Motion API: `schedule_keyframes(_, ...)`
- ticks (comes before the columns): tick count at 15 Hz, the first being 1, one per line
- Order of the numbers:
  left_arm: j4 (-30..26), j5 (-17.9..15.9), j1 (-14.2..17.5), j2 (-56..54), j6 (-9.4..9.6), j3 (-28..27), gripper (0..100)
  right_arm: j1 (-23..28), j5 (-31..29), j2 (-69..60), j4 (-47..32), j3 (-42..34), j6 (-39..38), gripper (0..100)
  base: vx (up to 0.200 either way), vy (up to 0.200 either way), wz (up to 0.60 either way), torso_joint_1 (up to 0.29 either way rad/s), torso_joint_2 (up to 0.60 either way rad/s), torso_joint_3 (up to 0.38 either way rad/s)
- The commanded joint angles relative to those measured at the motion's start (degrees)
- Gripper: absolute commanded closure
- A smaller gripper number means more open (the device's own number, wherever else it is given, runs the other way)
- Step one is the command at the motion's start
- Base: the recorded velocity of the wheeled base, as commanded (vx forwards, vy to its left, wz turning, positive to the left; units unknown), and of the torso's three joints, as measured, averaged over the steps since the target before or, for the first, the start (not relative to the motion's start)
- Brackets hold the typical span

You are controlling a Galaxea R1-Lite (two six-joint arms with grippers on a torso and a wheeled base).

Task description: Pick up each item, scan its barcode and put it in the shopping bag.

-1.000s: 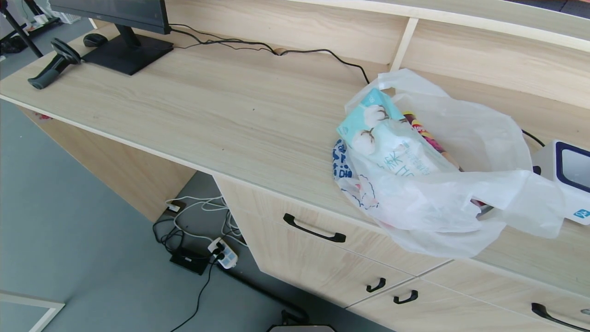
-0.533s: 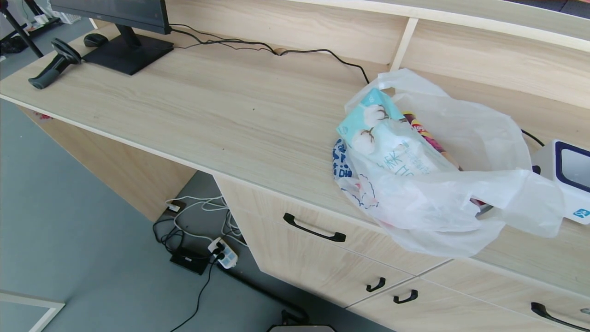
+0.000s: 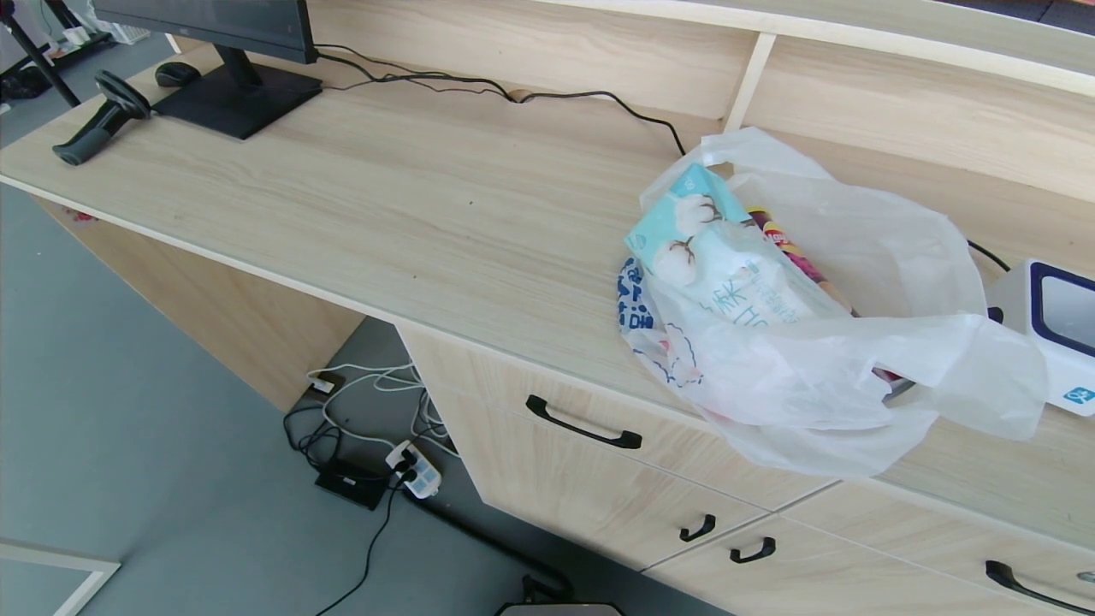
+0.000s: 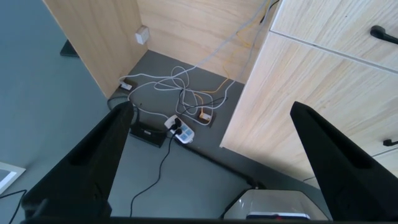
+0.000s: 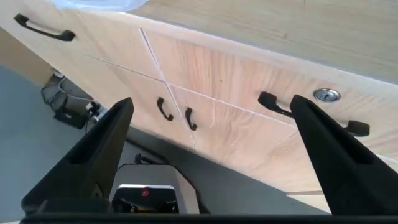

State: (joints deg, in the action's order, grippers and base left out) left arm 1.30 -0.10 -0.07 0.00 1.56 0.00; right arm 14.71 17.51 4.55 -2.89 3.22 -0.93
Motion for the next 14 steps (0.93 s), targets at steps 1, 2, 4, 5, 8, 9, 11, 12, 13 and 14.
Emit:
schedule_keyframes(1,0.01,0.01,-0.01,0.00,0.02,0.00,0,2.34,9.92,-2.26,0.16,-0.76,2.33,0,0.000,0.000,0.00,0.000,0.00,0.000)
schedule_keyframes(2,0.01,0.01,-0.01,0.00,0.02,0.00,0,1.02,11.23,1.08,0.52,-0.85,2.24,0,0.000,0.000,0.00,0.000,0.00,0.000)
schedule_keyframes(4,-0.07,0.01,-0.01,0.09,0.11,0.00,0,-7.16,11.15,9.25,2.71,-1.11,1.98,0,0.000,0.000,0.00,0.000,0.00,0.000)
schedule_keyframes(5,-0.07,0.01,-0.01,0.00,0.11,0.00,0,-9.70,11.41,9.69,4.30,-1.90,1.37,0,0.000,0.000,0.00,0.000,0.00,0.000)
schedule_keyframes(8,-0.16,0.01,-0.10,0.00,0.11,0.00,0,-9.18,8.07,3.28,5.09,-2.69,-0.13,0,0.000,0.000,0.00,0.000,0.00,0.000)
schedule_keyframes(9,-0.16,0.01,-0.01,0.00,0.20,0.00,0,-7.51,6.22,0.55,5.44,-3.13,1.45,0,0.000,0.000,0.00,0.000,0.00,0.000)
schedule_keyframes(11,-0.16,0.01,-0.01,0.00,0.11,0.00,0,-7.59,4.12,0.90,5.88,-3.22,6.82,0,0.000,0.000,0.00,0.000,0.00,0.000)
schedule_keyframes(12,-0.16,0.01,-0.01,0.00,0.11,0.00,0,-7.59,6.84,0.90,5.79,-3.22,8.66,0,0.000,0.000,0.00,0.000,0.00,0.000)
schedule_keyframes(13,-0.07,0.01,-0.10,0.00,0.11,0.00,0,-7.59,7.63,0.90,5.88,-3.22,7.69,0,0.000,0.000,0.00,0.000,0.00,0.000)
schedule_keyframes(14,-0.07,0.01,-0.01,0.00,0.11,0.00,0,-7.59,5.96,0.90,6.05,-3.22,3.65,0,0.000,0.000,0.00,0.000,0.00,0.000)
